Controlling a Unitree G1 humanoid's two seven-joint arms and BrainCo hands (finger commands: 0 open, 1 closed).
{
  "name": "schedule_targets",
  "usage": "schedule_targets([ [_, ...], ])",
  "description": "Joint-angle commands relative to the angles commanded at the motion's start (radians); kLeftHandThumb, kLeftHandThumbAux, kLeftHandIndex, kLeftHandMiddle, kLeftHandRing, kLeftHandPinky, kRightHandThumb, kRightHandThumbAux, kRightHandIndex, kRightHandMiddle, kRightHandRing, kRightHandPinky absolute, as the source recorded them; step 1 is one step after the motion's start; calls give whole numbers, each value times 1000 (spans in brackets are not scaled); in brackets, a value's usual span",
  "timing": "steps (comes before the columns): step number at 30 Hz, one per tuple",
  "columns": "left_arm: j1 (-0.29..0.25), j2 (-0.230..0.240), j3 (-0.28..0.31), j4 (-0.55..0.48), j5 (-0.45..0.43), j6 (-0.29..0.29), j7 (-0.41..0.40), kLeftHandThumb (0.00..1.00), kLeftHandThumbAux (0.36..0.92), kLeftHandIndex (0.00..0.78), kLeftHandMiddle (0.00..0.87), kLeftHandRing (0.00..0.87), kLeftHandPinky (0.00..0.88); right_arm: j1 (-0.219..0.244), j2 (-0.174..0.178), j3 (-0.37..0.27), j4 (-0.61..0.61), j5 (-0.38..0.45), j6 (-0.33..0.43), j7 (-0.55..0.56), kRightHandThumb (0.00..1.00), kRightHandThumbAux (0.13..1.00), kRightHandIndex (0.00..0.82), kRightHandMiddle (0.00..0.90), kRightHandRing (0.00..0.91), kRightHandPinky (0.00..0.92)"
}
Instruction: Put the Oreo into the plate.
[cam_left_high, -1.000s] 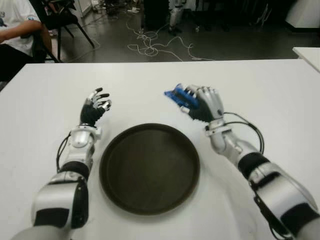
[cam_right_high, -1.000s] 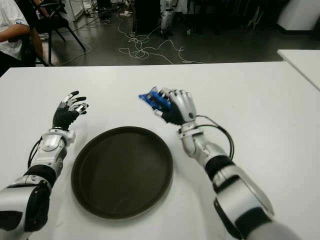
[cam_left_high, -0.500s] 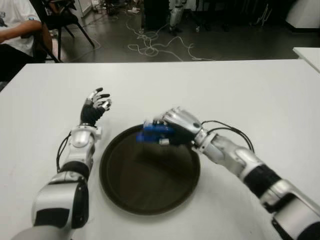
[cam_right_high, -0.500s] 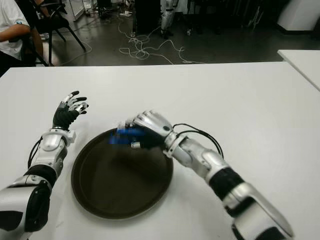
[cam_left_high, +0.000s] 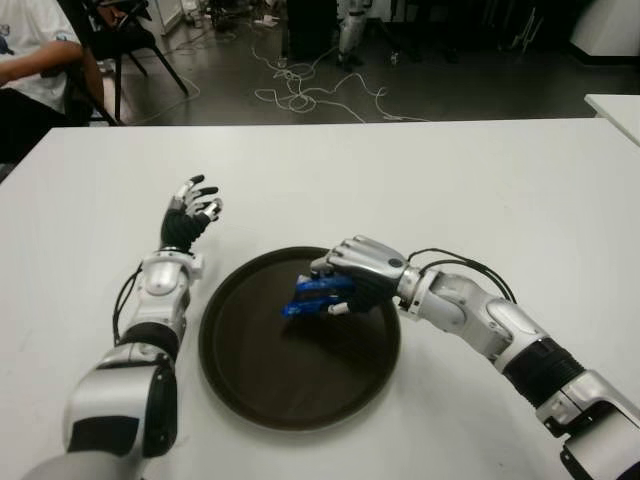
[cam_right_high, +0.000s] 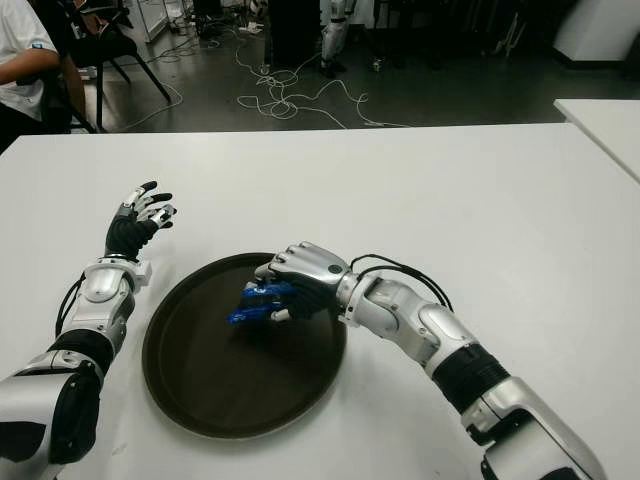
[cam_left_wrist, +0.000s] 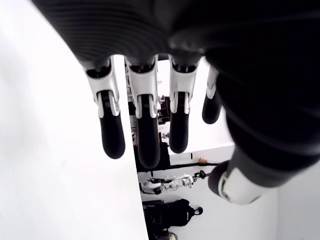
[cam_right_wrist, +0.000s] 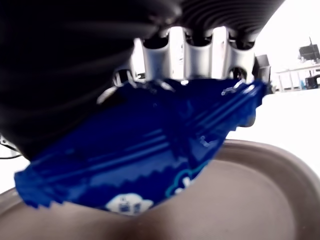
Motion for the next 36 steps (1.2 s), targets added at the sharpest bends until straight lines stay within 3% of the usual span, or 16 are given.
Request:
schedule_targets([
  [14,7,0,1,-5,-1,-23,-14,351,702,164,268,313,346,19,7,-17,-28,-1,19,29,693,732,424,722,739,739],
  [17,7,0,0,-6,1,-21,-11,355,695,161,268,314,339,25,11,-26,-22,6,10,12,692,732,422,657,680,686],
  [22,7,-1,-3,-8,6,-20,0,359,701,155,266,315,335,23,21,-29,27,-6,-25,-34,675,742,403,344,344,314],
  [25,7,-1,-6,-8,10,-18,10,359,708,156,267,313,332,16,28,-25,49,-12,-37,-40,666,745,396,193,182,140],
  [26,6,-1,-6,-8,12,-16,13,359,709,156,268,313,332,11,29,-21,65,-13,-47,-42,665,746,396,176,163,120],
  [27,5,-1,-6,-7,13,-14,16,356,714,156,266,311,330,8,30,-19,77,-14,-54,-45,448,767,268,115,104,77],
  [30,5,-2,-9,-6,17,-12,26,348,721,154,264,308,328,-10,39,-15,156,-10,-102,-70,148,775,90,38,34,25],
  [33,6,-3,-9,-7,18,-15,27,345,723,152,258,306,330,-27,51,-17,214,-11,-135,-92,48,759,29,12,11,8],
  [36,5,-5,-5,-8,14,-18,21,346,724,154,262,306,331,-41,59,-21,258,-15,-152,-118,15,748,9,3,3,2],
])
